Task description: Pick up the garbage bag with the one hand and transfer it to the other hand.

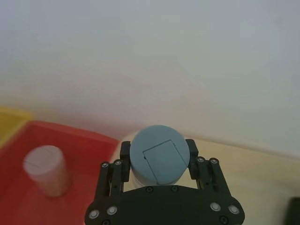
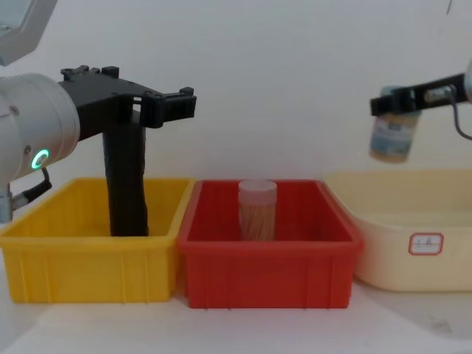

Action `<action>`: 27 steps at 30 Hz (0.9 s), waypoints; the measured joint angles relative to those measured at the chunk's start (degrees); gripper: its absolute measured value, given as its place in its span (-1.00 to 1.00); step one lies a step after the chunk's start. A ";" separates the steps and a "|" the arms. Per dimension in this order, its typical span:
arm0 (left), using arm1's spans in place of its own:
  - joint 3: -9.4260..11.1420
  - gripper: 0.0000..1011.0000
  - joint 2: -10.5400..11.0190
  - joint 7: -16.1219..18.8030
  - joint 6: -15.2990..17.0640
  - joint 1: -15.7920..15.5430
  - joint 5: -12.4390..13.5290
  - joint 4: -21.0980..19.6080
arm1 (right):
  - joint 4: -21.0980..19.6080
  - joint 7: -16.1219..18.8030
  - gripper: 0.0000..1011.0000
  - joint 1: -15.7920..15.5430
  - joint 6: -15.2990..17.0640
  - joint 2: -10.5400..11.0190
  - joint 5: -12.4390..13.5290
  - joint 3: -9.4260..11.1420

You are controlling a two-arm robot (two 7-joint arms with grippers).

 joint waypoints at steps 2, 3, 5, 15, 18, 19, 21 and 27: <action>0.00 0.98 0.00 0.00 0.00 0.00 0.00 0.00 | 0.00 -0.43 0.37 -0.47 -0.20 0.36 -0.40 0.25; 0.00 0.98 0.00 0.00 0.00 0.00 0.00 0.00 | -0.01 -0.54 0.37 -0.62 -0.26 0.48 -0.57 0.31; 0.00 0.98 0.00 0.00 0.00 0.00 0.00 0.00 | -0.07 -0.62 0.51 -0.88 -0.30 0.70 -0.74 0.42; 0.00 0.98 0.00 0.00 0.00 0.00 0.00 0.00 | -1.86 0.03 0.98 -3.11 0.29 1.85 -1.20 1.19; 0.00 0.98 0.00 0.00 0.00 0.00 0.00 0.00 | -2.57 0.47 0.98 -3.80 0.39 1.82 -0.90 1.66; 0.00 0.98 0.00 0.00 0.00 0.00 0.00 0.00 | -2.95 0.71 0.98 -4.14 0.40 1.73 -0.60 1.96; 0.00 0.98 0.00 0.00 0.00 0.00 0.00 0.00 | -3.39 0.91 0.98 -4.53 0.40 1.56 -0.23 2.31; 0.00 0.98 0.00 0.00 0.00 0.00 0.00 0.00 | -5.42 1.81 0.98 -6.25 0.39 0.69 1.76 3.74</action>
